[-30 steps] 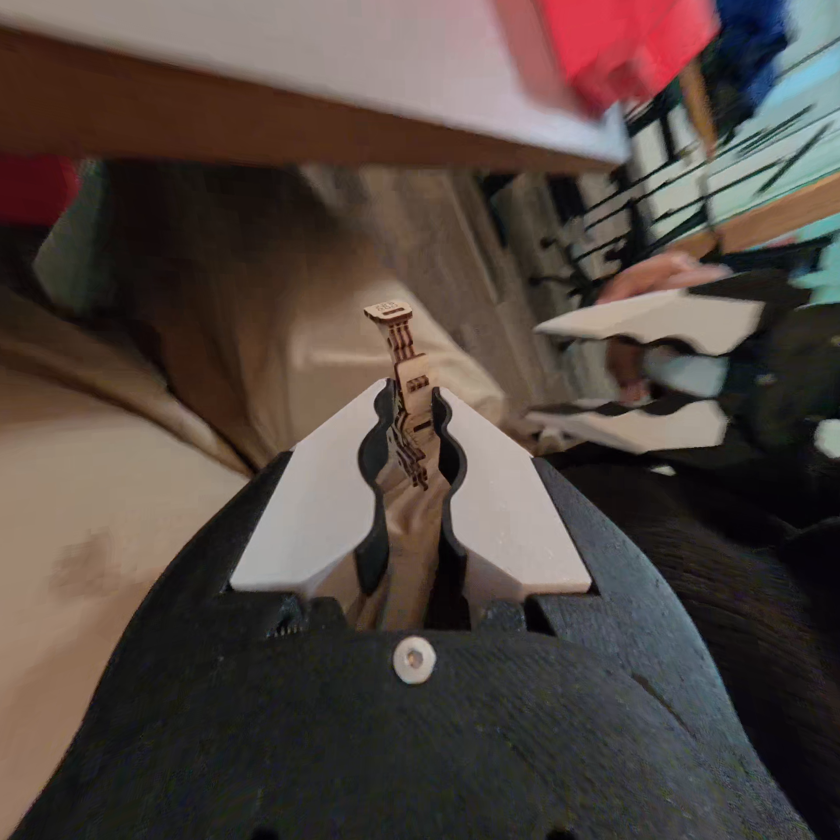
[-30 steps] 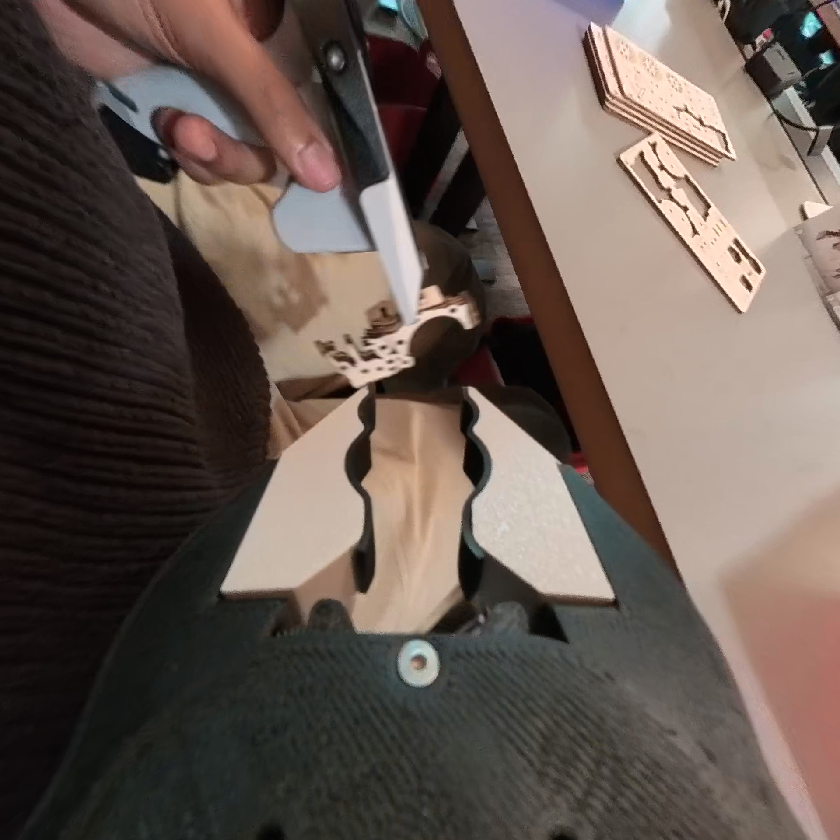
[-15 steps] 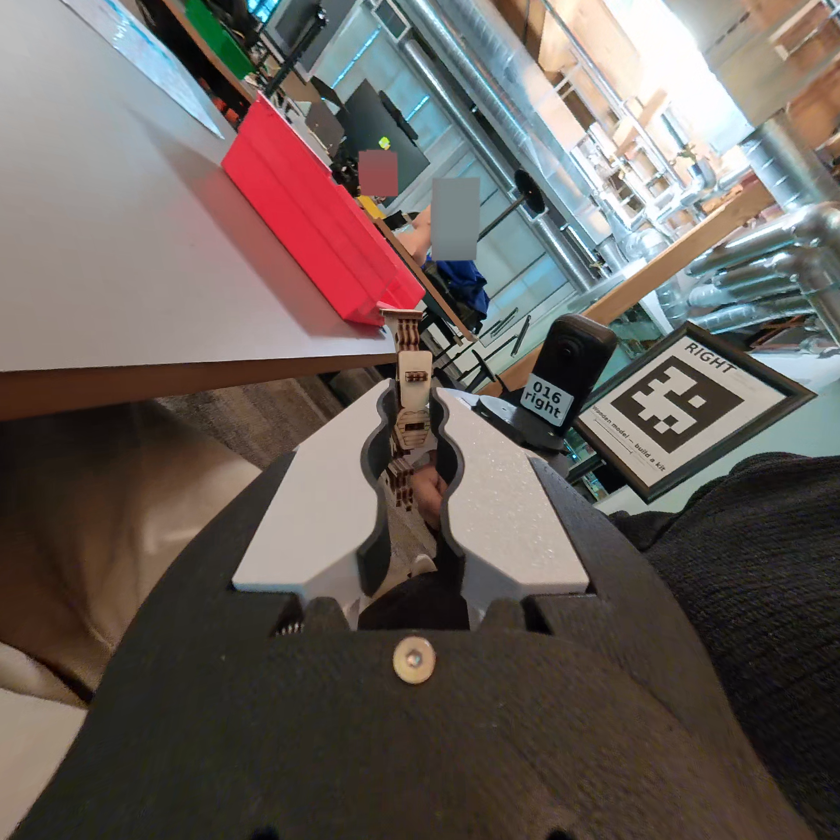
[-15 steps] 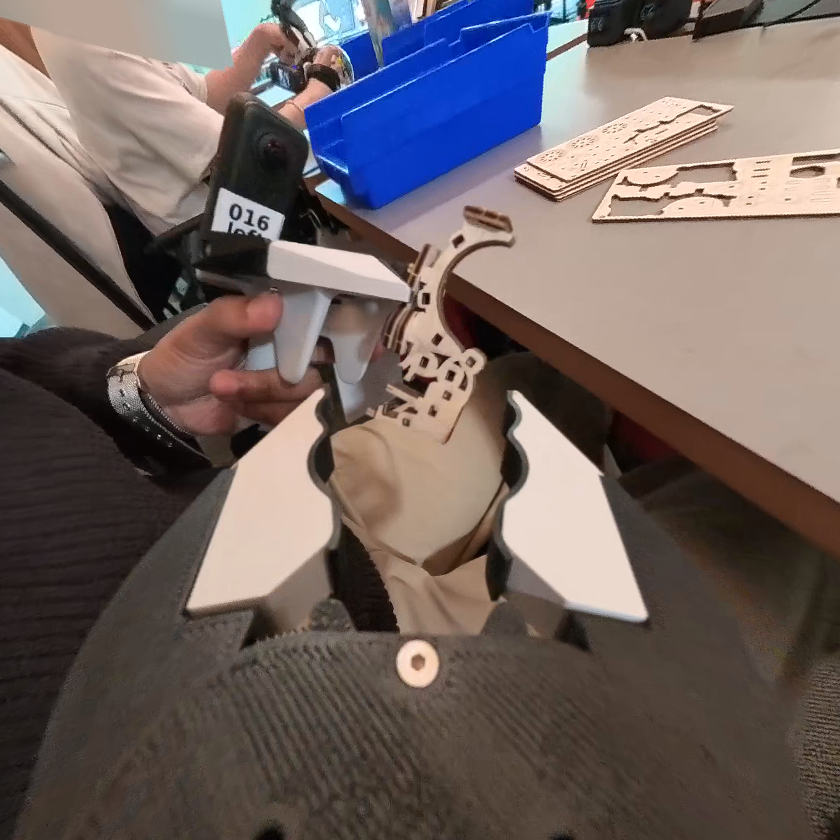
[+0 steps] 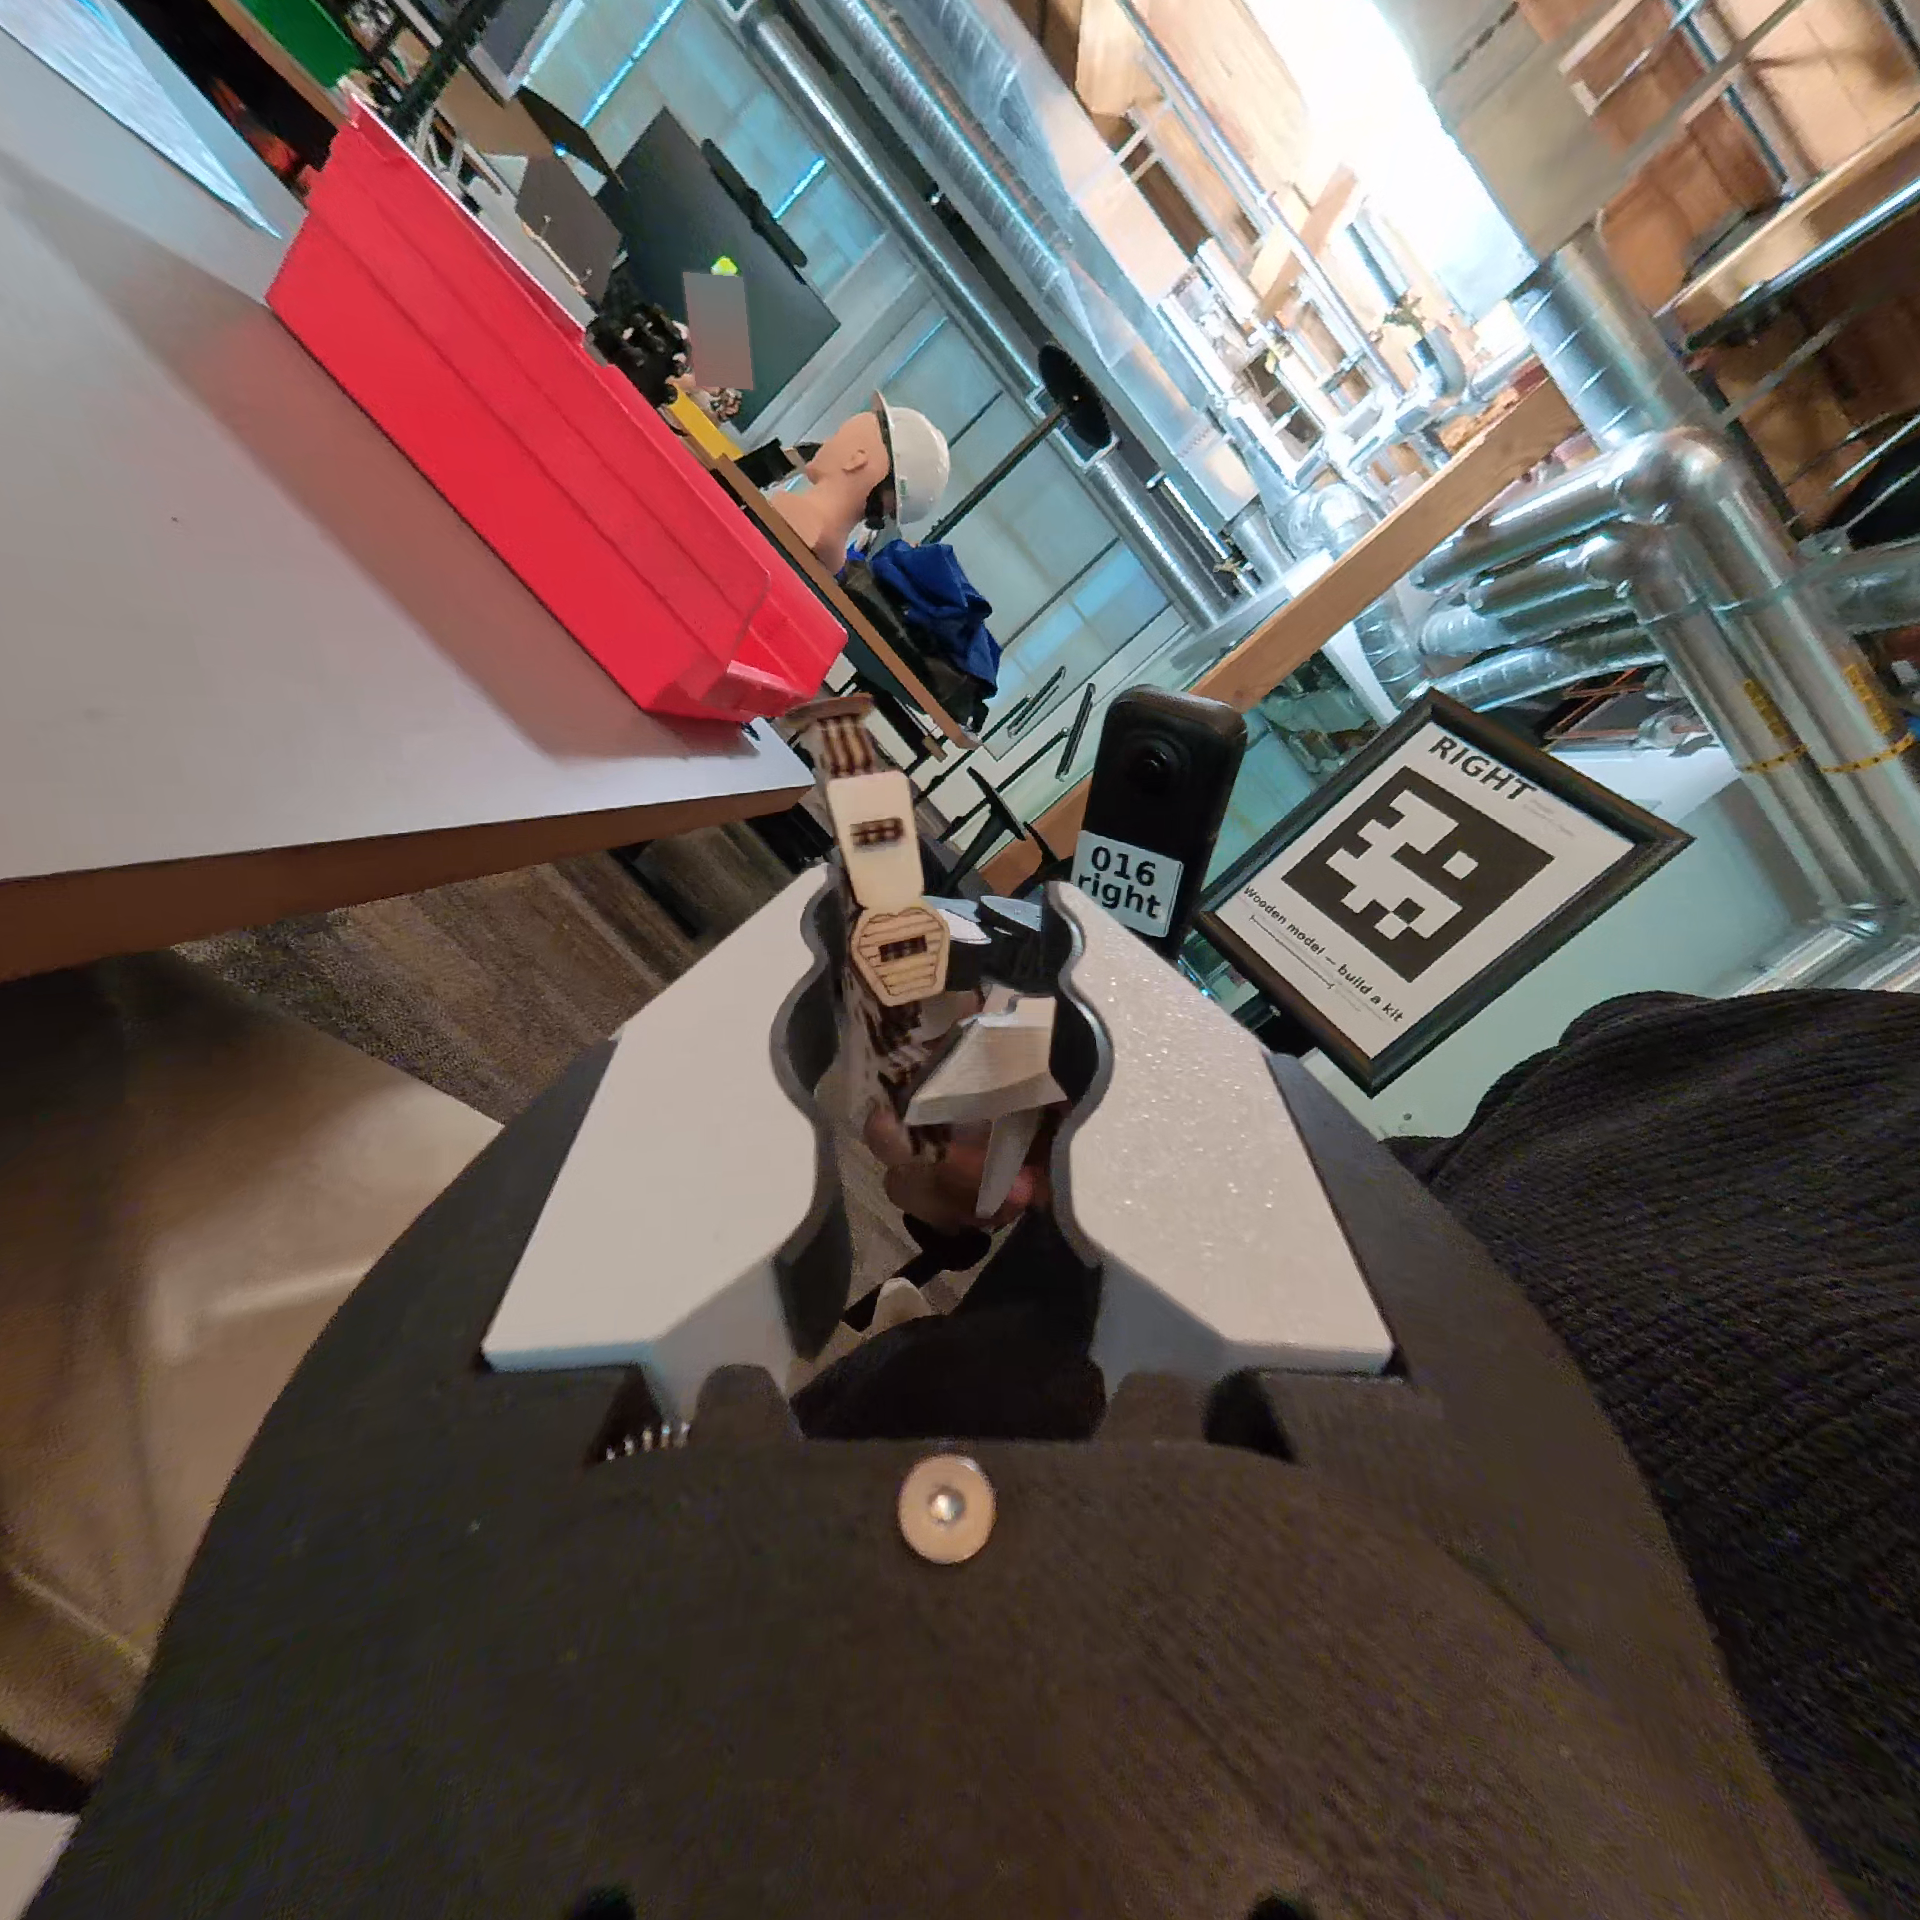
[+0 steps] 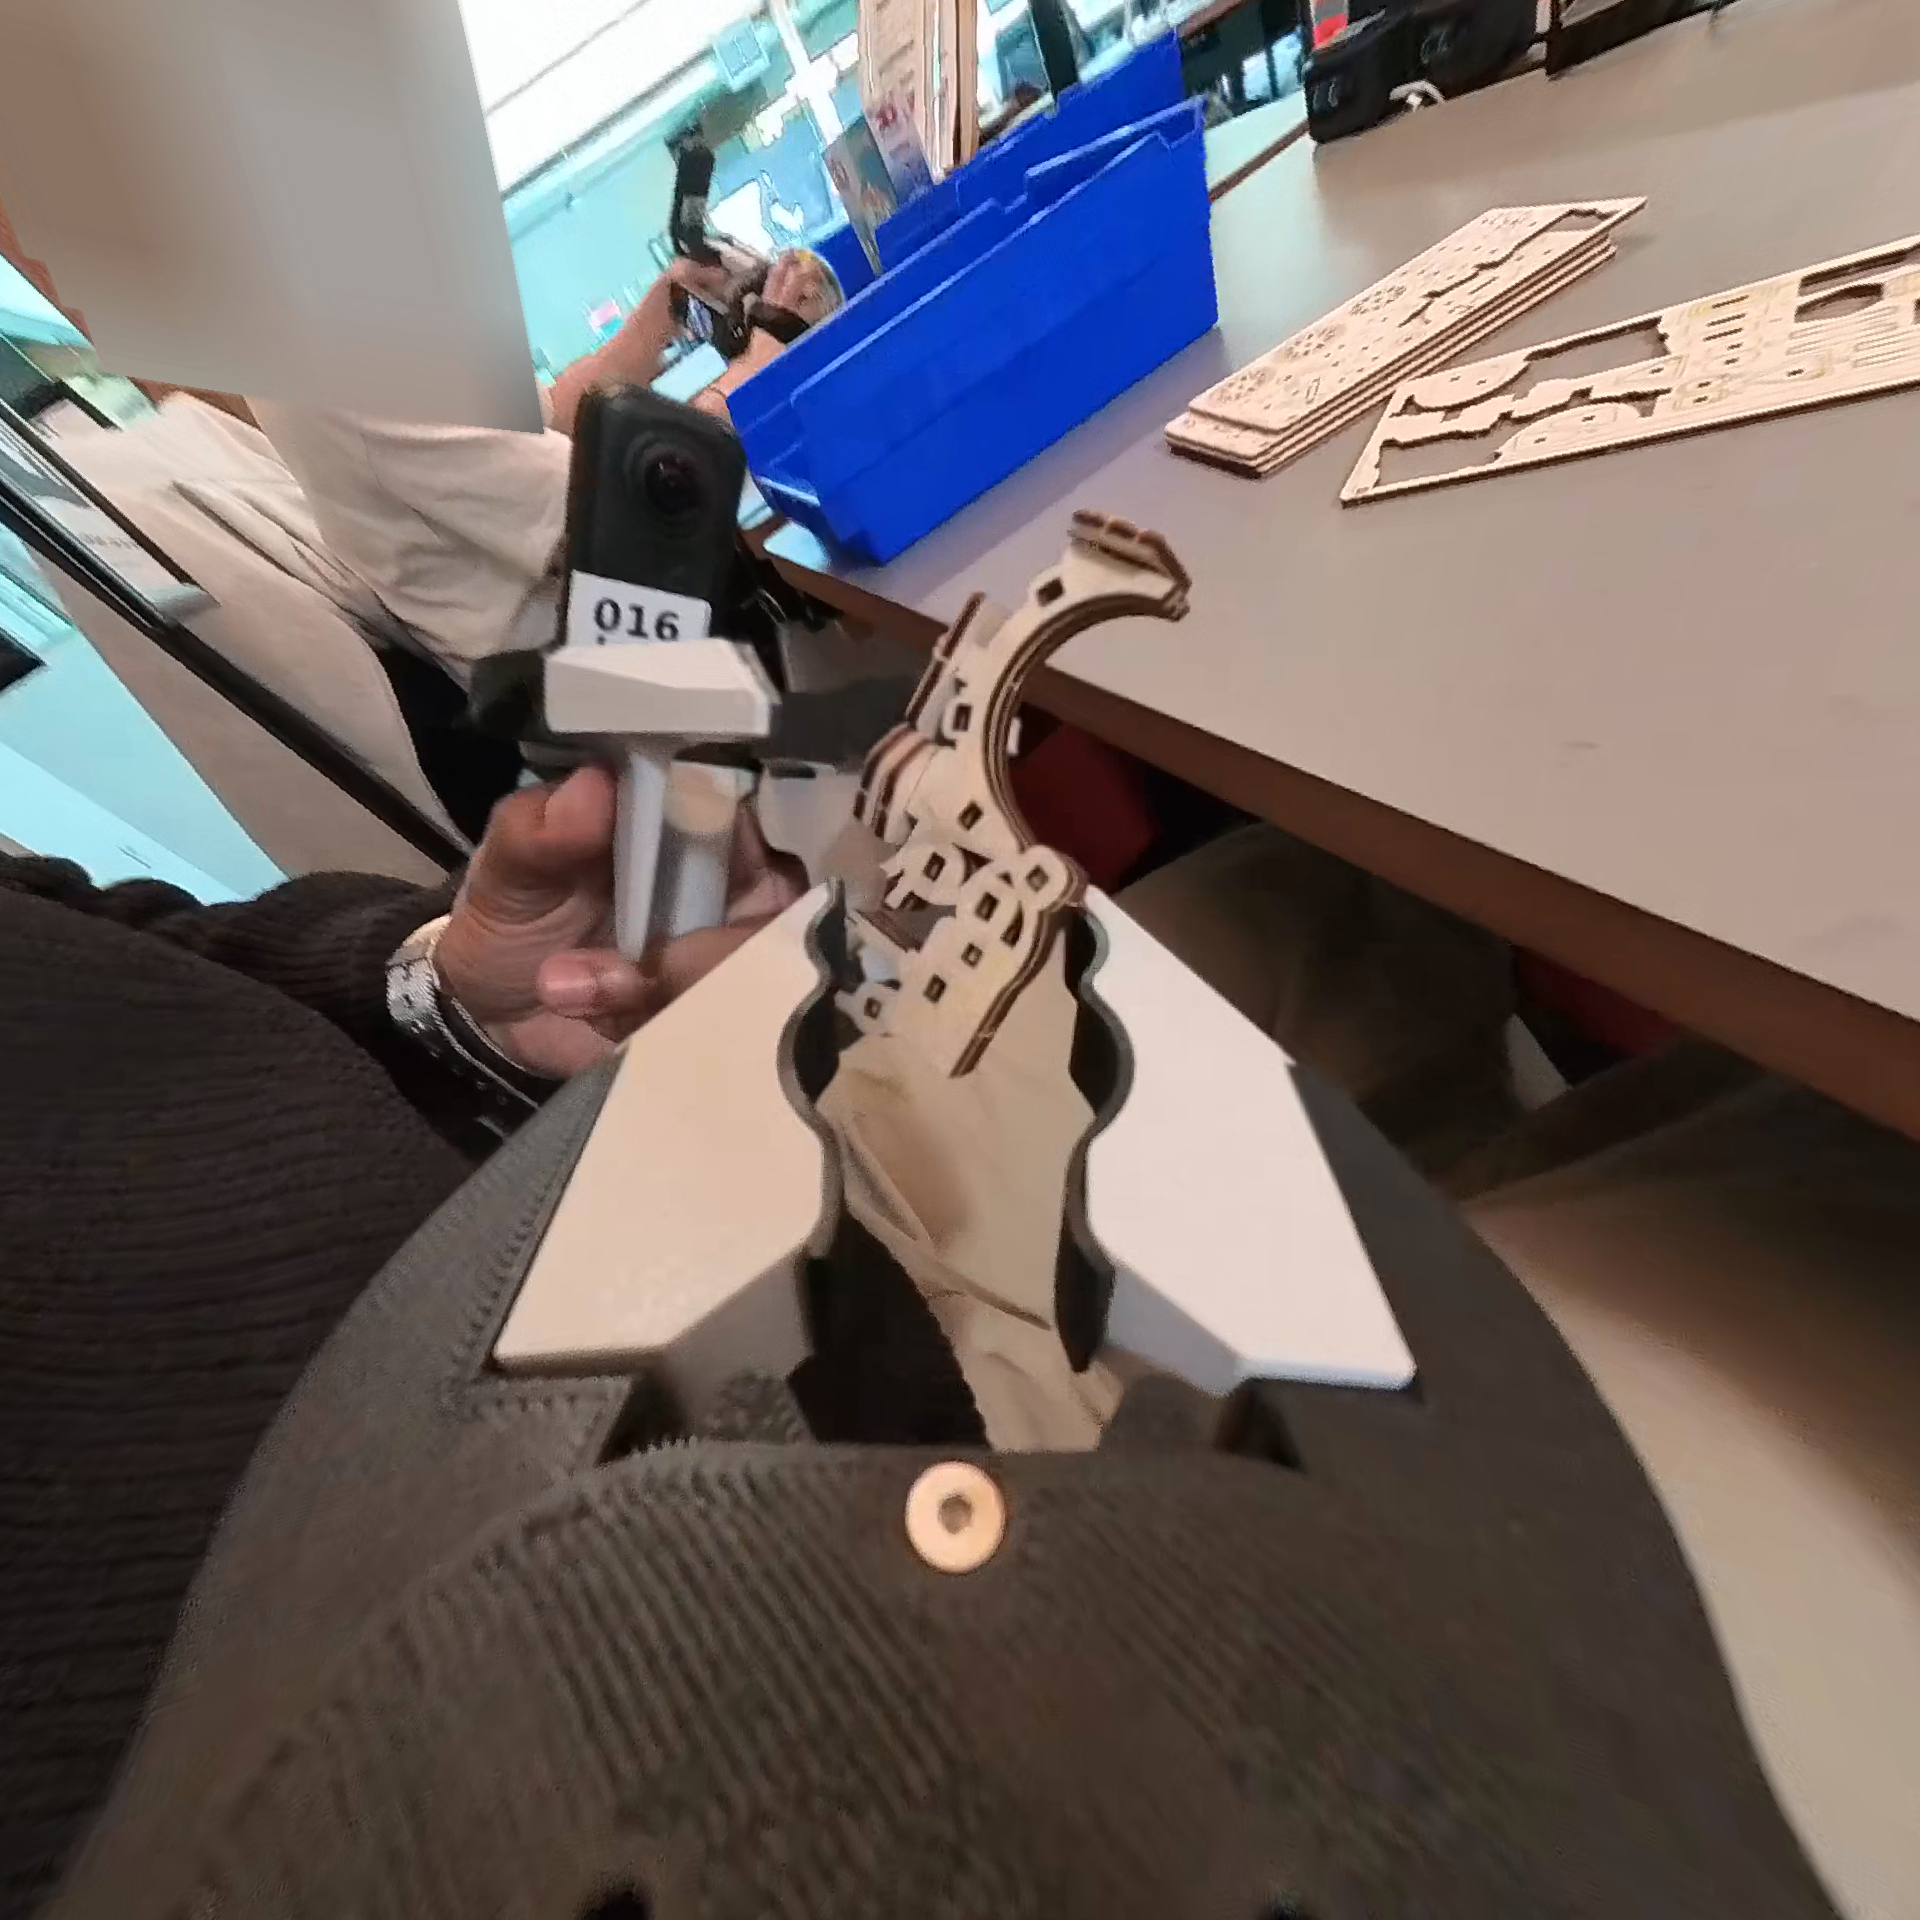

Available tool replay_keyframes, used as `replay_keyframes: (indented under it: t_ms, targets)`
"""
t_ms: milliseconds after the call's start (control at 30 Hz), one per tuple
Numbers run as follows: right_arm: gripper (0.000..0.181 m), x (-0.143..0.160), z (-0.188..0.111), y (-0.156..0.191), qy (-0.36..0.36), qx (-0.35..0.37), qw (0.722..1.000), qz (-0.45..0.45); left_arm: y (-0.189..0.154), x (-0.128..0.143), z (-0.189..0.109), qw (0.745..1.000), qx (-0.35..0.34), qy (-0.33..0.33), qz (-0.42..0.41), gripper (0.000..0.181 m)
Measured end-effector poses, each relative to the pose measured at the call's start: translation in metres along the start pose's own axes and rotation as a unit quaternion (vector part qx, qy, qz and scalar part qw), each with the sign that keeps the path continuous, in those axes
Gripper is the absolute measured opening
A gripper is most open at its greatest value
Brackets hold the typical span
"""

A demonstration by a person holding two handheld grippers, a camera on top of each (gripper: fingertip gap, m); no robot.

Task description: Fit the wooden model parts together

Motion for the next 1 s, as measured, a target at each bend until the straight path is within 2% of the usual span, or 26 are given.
replay_keyframes:
  t_ms: [100, 300, 400, 467, 567, 667, 733, 833, 1000]
  targets:
    - [0.038, -0.007, -0.003, -0.002, -0.025, -0.010, 0.999, 0.025, 0.003, -0.002, -0.002, 1.000, -0.014, -0.008, 0.003, 0.052]
    - [0.038, -0.011, -0.002, -0.001, -0.034, -0.006, 0.999, 0.011, 0.000, 0.001, 0.000, 1.000, -0.004, 0.012, -0.006, 0.051]
    - [0.038, -0.009, 0.001, 0.002, -0.025, 0.001, 1.000, -0.016, 0.002, 0.004, 0.000, 1.000, -0.015, 0.019, -0.005, 0.041]
    - [0.038, -0.010, 0.002, 0.008, -0.027, -0.007, 0.999, -0.026, 0.006, 0.004, -0.003, 0.999, -0.031, 0.018, 0.001, 0.018]
    - [0.038, -0.011, 0.000, 0.014, -0.035, -0.017, 0.999, -0.032, 0.004, 0.001, -0.006, 1.000, -0.013, 0.013, -0.012, 0.017]
    - [0.050, -0.014, -0.002, 0.019, -0.046, -0.037, 0.998, -0.029, 0.003, -0.001, -0.006, 1.000, 0.004, 0.003, -0.029, 0.017]
    - [0.057, -0.016, -0.004, 0.021, -0.054, -0.052, 0.997, -0.010, 0.001, -0.003, -0.006, 0.999, 0.021, -0.004, -0.039, 0.017]
    - [0.055, -0.022, -0.010, 0.015, -0.074, -0.071, 0.993, 0.051, 0.000, -0.009, -0.009, 0.998, 0.040, -0.021, -0.045, 0.017]
    - [0.032, -0.030, -0.019, 0.006, -0.109, -0.150, 0.963, 0.195, -0.005, -0.008, -0.007, 0.996, 0.067, -0.022, -0.047, 0.018]
Point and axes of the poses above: each gripper's, where its closed fingertips meet, z out along the fingers, x out of its underside, y = z × x across the jaws, the point moved 3 cm from there along -z, back along the fingers
